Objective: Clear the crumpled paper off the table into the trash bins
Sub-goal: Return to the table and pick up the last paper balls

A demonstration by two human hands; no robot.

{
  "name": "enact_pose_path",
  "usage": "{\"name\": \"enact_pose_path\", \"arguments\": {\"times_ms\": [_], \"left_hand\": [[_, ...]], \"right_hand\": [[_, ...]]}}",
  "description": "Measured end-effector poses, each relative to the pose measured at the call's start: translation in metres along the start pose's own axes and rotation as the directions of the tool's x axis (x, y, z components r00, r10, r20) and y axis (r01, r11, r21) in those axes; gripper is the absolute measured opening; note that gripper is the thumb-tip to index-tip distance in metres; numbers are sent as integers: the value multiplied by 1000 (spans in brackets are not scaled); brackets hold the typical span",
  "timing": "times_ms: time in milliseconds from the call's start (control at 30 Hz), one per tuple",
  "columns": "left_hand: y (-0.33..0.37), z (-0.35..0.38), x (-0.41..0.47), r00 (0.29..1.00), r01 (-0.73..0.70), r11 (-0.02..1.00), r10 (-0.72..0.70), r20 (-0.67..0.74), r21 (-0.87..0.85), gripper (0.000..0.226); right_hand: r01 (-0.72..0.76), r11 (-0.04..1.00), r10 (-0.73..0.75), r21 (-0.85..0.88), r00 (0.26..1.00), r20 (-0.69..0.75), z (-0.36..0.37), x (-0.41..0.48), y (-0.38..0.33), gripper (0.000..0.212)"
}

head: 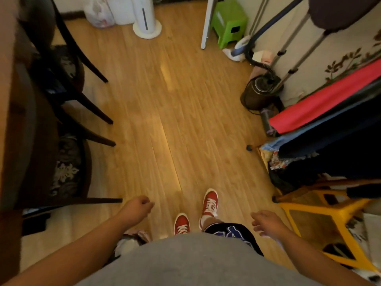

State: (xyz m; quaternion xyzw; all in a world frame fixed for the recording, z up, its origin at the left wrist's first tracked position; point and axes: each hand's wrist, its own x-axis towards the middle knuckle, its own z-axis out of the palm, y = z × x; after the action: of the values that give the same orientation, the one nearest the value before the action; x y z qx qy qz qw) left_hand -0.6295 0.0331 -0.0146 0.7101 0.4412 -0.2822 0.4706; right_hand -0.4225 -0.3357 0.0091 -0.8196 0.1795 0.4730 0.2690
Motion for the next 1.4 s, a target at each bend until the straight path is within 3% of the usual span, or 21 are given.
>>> {"name": "enact_pose_path", "arguments": {"times_ms": [200,300,600,967,1233,1400], "left_hand": [[78,-35,52,996,-83,996,81,-50,-44,20],[108,-53,76,994,-56,995,48,-94,-84,20],[133,-90,102,969,182,945,-220,-116,-272,25],[126,-168,160,910,292,811,-399,-114,-507,25],[149,-298,232,912,303,858,-388,-135,-414,25],[208,-376,264,936,194,864,-305,-177,-464,22]], "right_hand": [[-57,997,58,-43,998,34,-31,66,-59,19],[-60,997,62,-51,997,45,-46,102,-109,19],[260,894,-203,-365,961,186,-61,174,-315,22],[538,675,-363,-505,838,408,32,173,-561,18],[504,681,-371,-532,863,343,50,179,-681,18],[430,721,-325,-543,902,284,36,197,-725,20]]}}
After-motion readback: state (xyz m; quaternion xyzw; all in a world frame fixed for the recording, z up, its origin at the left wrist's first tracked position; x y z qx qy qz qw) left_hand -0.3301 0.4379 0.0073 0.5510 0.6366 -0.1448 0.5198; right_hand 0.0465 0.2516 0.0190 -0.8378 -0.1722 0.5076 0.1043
